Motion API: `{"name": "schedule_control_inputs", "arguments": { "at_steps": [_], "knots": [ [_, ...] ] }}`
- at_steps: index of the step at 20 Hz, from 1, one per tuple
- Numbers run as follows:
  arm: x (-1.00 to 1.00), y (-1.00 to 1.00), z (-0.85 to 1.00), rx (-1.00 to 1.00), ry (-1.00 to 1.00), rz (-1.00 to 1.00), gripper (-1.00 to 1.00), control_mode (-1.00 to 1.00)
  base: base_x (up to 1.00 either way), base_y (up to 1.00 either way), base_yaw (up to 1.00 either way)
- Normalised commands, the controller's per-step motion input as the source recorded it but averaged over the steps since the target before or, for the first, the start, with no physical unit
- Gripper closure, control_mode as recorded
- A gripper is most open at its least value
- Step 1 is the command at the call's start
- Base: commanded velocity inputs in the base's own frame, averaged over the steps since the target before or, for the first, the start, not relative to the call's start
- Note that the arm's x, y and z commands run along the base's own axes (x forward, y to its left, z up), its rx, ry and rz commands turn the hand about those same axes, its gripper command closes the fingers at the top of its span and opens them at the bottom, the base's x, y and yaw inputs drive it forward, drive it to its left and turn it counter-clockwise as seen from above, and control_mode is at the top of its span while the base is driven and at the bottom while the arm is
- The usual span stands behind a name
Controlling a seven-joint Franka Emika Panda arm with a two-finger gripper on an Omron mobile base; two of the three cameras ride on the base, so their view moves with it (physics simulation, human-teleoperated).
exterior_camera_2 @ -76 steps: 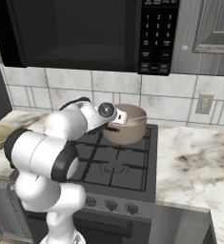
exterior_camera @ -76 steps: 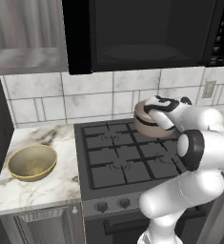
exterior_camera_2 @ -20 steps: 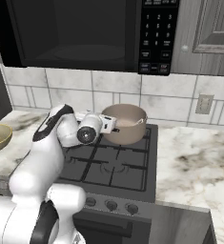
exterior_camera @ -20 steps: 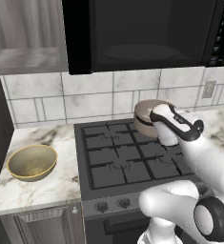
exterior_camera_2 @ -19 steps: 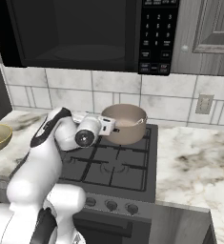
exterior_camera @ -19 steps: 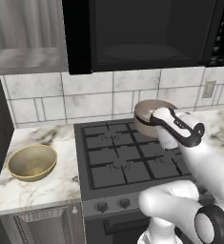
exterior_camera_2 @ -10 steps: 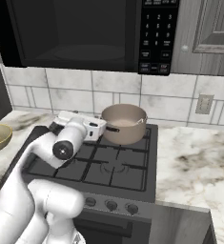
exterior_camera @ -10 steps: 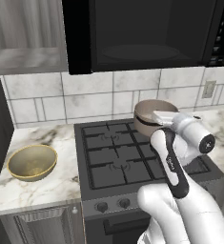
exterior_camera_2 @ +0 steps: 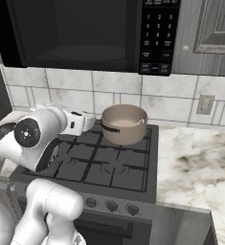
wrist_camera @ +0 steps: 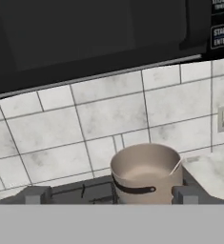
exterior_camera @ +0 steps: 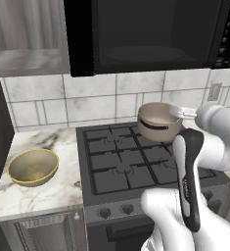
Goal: Open the cabinet and move the ladle to the pot. Then close the cabinet.
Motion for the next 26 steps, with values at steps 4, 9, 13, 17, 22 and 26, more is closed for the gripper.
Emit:
{"name": "schedule_control_inputs", "arguments": {
  "at_steps": [4, 9, 13, 17, 22, 26],
  "knots": [
    [-1.00, 0.00, 0.30, 0.00, 0.31, 0.00, -1.00, -1.00, 0.00, 0.00, 0.00],
    [-0.91, 0.00, 0.00, 0.00, 0.27, 0.00, -1.00, -1.00, 0.00, 0.00, 0.00],
    [-0.46, 0.00, 0.00, -0.01, 0.21, 0.00, -1.00, -1.00, 0.00, 0.00, 0.00],
    [-0.14, 0.00, 0.00, 0.00, 0.17, 0.00, -1.00, -1.00, 0.00, 0.00, 0.00],
    [-0.30, 0.00, 0.00, 0.00, 0.07, 0.00, -1.00, -1.00, 0.00, 0.00, 0.00],
    [-0.73, -0.01, -0.03, 0.00, 0.00, 0.00, -1.00, -1.00, 0.00, 0.00, 0.00]
  ]
}}
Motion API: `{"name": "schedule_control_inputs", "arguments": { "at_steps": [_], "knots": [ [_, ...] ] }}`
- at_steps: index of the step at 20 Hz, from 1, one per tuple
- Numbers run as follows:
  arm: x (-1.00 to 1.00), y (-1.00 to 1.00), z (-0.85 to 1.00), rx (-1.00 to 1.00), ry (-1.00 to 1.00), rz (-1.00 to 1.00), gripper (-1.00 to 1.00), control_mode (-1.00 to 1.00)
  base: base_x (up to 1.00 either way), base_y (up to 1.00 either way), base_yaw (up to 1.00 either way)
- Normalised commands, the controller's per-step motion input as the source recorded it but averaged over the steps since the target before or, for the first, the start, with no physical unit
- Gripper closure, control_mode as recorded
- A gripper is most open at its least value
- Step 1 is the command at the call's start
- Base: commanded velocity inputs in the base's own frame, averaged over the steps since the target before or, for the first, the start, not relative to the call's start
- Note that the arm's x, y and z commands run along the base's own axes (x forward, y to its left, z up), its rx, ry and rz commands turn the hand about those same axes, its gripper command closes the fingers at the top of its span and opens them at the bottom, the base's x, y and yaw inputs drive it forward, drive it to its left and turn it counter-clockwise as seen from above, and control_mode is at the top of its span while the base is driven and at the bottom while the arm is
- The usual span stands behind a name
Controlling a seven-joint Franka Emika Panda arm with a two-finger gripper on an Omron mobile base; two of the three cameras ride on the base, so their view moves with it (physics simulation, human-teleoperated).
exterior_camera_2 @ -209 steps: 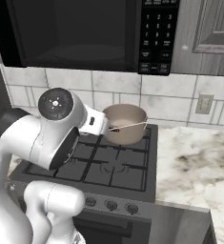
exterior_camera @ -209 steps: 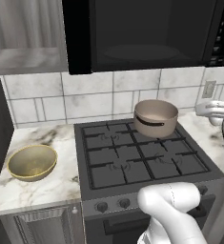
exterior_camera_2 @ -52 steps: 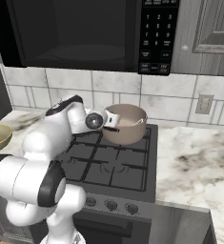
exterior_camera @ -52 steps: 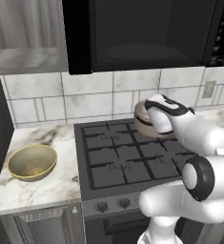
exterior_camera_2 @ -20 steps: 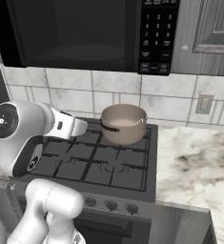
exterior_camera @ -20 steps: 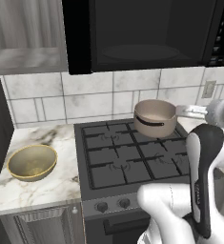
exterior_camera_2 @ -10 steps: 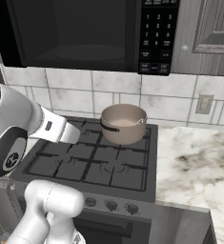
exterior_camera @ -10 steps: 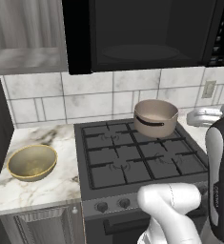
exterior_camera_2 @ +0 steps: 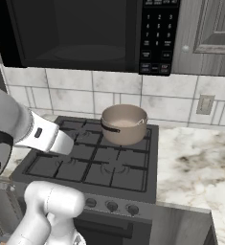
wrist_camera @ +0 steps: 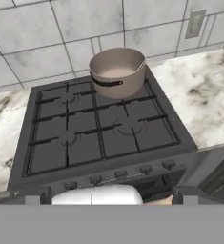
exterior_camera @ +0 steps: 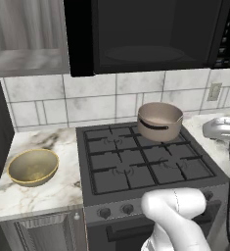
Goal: Open the cabinet and move the ladle to the pot. Then close the cabinet.
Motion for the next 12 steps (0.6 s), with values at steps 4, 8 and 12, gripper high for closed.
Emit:
{"name": "schedule_control_inputs", "arguments": {
  "at_steps": [4, 8, 12],
  "knots": [
    [-0.41, 0.00, -0.05, 0.00, 0.00, 0.00, -1.00, 1.00, -0.42, 0.02, 0.00],
    [0.00, 0.00, 0.00, 0.00, 0.00, 0.00, -1.00, 1.00, -0.63, 0.69, 0.00],
    [0.00, 0.00, 0.00, 0.00, 0.00, 0.00, -1.00, 1.00, -0.12, 1.00, 0.00]
  ]
}}
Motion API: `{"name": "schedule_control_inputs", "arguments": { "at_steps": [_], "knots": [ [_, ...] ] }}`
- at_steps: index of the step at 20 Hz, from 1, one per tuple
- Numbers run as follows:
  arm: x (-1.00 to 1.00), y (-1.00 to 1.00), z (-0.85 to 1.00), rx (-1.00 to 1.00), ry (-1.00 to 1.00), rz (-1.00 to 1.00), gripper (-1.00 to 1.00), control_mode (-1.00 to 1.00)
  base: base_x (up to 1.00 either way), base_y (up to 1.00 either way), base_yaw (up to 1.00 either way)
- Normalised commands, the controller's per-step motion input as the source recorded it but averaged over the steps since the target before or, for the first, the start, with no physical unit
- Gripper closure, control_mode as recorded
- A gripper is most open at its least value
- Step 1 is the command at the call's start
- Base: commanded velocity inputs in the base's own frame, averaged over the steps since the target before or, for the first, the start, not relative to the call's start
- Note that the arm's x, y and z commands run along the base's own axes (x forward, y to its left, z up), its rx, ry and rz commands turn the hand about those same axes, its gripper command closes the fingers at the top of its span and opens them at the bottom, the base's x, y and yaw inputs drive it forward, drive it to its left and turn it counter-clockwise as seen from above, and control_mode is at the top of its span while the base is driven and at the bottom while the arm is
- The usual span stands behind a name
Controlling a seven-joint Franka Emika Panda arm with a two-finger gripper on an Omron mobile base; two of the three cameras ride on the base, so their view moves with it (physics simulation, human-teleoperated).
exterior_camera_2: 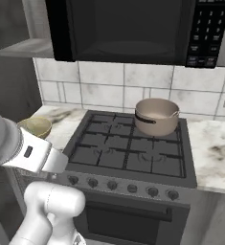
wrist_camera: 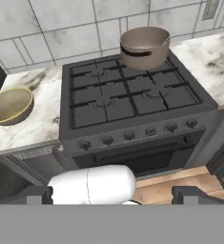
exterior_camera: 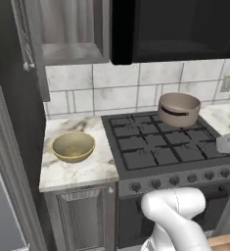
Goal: Open the cabinet and move the ladle to the pot. Then close the cabinet.
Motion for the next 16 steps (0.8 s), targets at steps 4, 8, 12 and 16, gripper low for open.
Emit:
{"name": "schedule_control_inputs", "arguments": {
  "at_steps": [4, 8, 12, 16],
  "knots": [
    [0.00, 0.00, 0.00, 0.00, 0.00, 0.00, -1.00, 1.00, 0.34, 0.88, 0.00],
    [0.00, 0.00, 0.00, 0.00, 0.00, 0.00, -1.00, 1.00, 0.44, 0.59, 0.00],
    [0.00, 0.00, 0.00, 0.00, 0.00, 0.00, -1.00, 1.00, 0.69, 0.21, 0.00],
    [0.00, 0.00, 0.00, 0.00, 0.00, 0.00, -1.00, 1.00, 0.72, 0.15, 0.00]
  ]
}}
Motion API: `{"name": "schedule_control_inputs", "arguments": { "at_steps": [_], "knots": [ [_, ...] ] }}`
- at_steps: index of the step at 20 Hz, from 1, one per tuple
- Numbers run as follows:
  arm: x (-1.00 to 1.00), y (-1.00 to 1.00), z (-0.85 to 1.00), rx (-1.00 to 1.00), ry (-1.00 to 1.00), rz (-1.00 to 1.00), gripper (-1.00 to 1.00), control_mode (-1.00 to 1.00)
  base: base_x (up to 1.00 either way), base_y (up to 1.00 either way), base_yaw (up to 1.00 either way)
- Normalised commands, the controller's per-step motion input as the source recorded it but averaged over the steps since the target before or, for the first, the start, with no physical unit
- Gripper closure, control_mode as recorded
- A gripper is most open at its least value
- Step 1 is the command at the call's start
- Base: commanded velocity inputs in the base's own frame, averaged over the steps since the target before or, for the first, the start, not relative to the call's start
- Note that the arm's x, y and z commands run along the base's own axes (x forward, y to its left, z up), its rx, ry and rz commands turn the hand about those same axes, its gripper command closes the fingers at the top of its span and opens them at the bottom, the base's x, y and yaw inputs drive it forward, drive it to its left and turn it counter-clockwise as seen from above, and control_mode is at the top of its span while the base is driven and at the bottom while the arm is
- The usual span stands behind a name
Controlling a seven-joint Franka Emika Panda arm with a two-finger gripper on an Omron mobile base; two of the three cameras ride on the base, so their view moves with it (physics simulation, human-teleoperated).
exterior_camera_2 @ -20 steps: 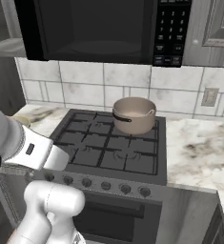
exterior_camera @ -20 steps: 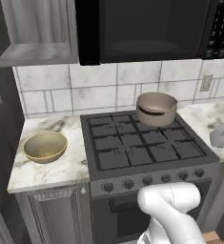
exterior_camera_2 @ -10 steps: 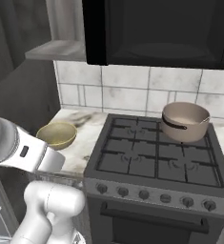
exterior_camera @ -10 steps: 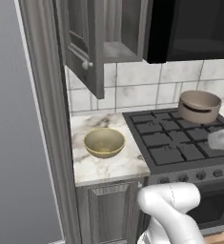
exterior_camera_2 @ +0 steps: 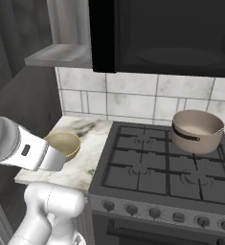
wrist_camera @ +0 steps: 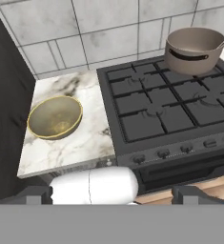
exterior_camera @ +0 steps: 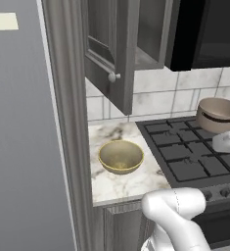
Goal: Open the cabinet and move the ladle to the pot. Then close the cabinet.
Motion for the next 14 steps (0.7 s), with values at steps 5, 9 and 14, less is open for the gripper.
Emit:
{"name": "schedule_control_inputs", "arguments": {
  "at_steps": [5, 9, 14],
  "knots": [
    [0.00, 0.00, 0.00, 0.00, 0.00, 0.00, -1.00, 1.00, 0.54, 0.33, 0.00],
    [0.02, 0.22, 0.08, 0.00, 0.01, 0.00, -1.00, -1.00, 0.00, 0.00, 0.00],
    [-0.27, 0.31, 0.44, 0.00, 0.00, 0.01, -1.00, -1.00, 0.00, 0.00, 0.00]
  ]
}}
